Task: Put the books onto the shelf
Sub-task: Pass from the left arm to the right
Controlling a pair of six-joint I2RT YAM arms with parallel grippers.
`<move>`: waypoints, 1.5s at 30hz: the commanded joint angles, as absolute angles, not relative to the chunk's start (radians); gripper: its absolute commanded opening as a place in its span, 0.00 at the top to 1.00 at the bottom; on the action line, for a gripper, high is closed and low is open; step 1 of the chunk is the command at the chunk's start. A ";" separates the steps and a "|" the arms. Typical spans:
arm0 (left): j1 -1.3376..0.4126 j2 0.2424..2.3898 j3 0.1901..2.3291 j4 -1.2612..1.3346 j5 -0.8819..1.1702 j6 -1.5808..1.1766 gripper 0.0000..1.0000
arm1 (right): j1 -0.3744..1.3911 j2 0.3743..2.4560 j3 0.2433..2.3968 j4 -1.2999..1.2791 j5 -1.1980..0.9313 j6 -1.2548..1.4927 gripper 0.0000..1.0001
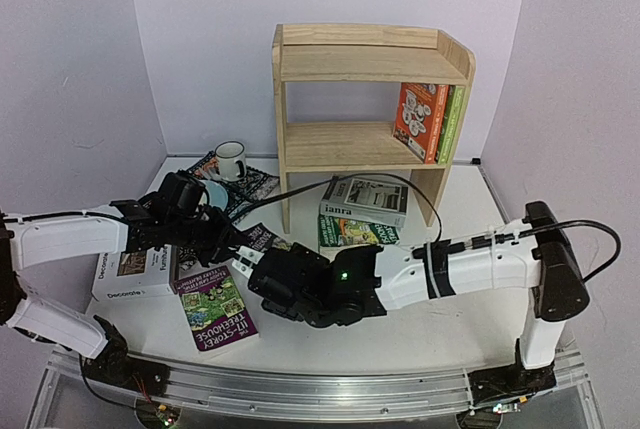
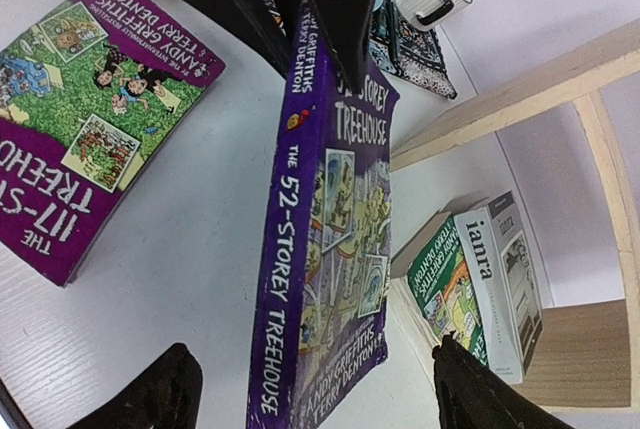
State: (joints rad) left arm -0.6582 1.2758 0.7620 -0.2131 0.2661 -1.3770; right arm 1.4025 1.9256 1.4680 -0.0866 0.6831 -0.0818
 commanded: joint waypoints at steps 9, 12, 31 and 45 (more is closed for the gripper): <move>-0.660 1.220 0.785 -0.172 0.287 -1.419 1.00 | 1.394 2.082 1.586 -0.097 0.786 -0.127 0.35; -0.660 1.216 0.787 -0.172 0.285 -1.421 1.00 | 1.384 2.096 1.584 -0.095 0.796 -0.134 0.37; -0.660 1.228 0.782 -0.172 0.286 -1.425 1.00 | 1.362 2.147 1.620 -0.092 0.812 -0.130 0.73; -0.652 1.167 0.808 -0.210 0.198 -1.335 0.19 | 1.362 2.055 1.552 -0.094 0.819 -0.086 1.00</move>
